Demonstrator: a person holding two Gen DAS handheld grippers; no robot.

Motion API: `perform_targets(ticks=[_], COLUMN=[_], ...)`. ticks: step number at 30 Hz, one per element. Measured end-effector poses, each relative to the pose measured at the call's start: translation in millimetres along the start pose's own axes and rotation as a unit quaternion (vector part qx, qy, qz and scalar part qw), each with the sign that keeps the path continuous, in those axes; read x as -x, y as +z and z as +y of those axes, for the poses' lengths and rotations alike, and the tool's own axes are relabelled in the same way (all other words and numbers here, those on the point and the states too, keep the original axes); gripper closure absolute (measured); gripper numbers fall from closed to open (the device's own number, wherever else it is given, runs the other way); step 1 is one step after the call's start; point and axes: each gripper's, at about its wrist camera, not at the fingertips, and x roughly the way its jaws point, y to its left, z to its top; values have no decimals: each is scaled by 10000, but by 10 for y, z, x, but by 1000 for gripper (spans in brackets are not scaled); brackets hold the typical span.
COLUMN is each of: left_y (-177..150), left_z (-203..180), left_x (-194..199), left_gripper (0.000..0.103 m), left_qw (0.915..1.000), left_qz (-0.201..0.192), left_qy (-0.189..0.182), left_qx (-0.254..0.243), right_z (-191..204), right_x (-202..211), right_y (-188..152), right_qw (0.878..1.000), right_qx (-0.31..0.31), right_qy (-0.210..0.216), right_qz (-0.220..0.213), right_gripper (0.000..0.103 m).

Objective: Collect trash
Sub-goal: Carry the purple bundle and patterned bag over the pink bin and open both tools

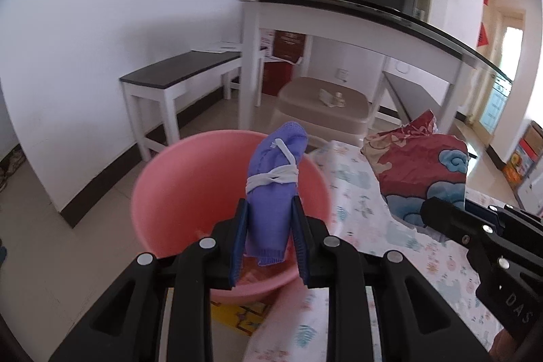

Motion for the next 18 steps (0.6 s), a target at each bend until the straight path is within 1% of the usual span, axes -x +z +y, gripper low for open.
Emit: perform_targets(ticks=[10,18], left_y=[-5,-68], left_z=[371,505], left_x=[-136,-327], left_gripper=[79,79], left_qw=[9989,9978], left_qz=[96,305], left_qy=[349,450], left_qx=[293,373], right_z=[303,396], right_x=[-384,-660], right_y=[109,106], right_qw=[9989,9975], right_qx=[371,462], right_qy=[152,239], right_qz=[242,487], right_gripper=[92,92])
